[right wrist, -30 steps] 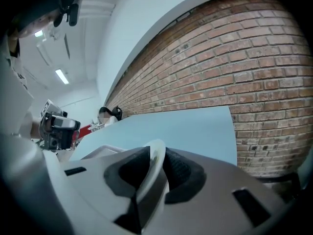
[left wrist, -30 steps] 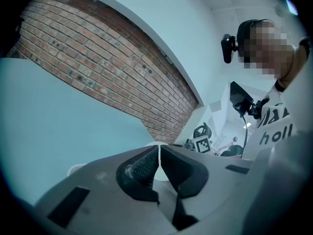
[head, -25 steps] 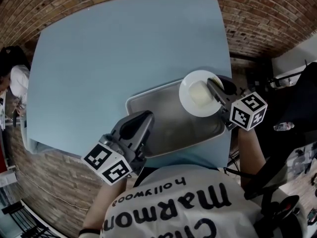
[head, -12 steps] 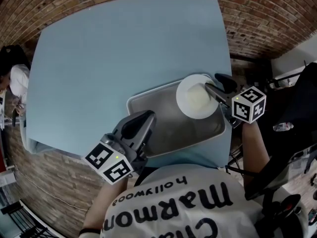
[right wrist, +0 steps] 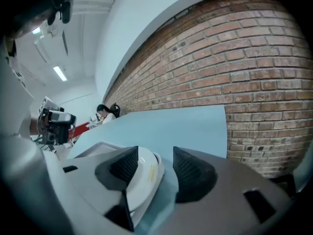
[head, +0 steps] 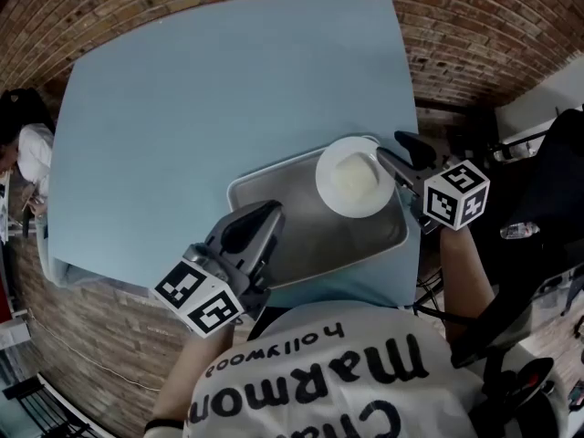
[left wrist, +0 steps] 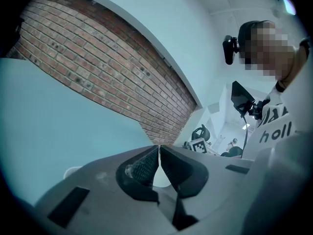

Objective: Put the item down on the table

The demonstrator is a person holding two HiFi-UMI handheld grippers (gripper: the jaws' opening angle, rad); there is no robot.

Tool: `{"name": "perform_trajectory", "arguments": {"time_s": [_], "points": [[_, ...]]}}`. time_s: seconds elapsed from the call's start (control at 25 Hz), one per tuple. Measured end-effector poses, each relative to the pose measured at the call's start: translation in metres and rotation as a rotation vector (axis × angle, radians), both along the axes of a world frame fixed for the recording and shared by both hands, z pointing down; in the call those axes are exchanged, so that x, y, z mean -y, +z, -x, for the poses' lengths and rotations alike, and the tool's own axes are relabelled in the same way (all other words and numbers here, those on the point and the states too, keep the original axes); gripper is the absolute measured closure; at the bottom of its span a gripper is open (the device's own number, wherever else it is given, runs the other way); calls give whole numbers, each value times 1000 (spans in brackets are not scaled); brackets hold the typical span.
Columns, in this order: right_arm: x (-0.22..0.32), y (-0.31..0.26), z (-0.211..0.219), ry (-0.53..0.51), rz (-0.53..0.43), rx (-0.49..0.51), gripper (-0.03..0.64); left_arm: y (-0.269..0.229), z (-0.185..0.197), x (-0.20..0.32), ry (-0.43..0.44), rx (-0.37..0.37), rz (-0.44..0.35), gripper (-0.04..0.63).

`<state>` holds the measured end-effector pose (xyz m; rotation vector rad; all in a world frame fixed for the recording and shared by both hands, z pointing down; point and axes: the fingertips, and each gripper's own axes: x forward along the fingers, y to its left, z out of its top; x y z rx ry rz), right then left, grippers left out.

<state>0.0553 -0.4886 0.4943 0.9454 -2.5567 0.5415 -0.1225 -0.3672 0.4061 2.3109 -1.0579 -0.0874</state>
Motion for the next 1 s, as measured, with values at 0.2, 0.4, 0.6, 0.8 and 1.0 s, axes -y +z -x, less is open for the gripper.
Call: {"name": "perform_trajectory", "arguments": {"time_s": [0.2, 0.4, 0.6, 0.8, 1.0], "points": [[-15, -42, 0, -2, -163, 10, 550, -10, -23, -5, 34, -2, -26, 577], [-49, -69, 5, -21, -134, 117, 583, -26, -46, -16, 65, 4, -74, 577], [-104, -88, 17, -107, -115, 154, 584, -38, -72, -35, 68, 19, -104, 577], [-150, -97, 10, -154, -125, 155, 584, -43, -98, -71, 67, 12, -119, 577], [-200, -108, 6, -196, -129, 172, 585, -47, -117, -108, 79, 10, -121, 577]]}}
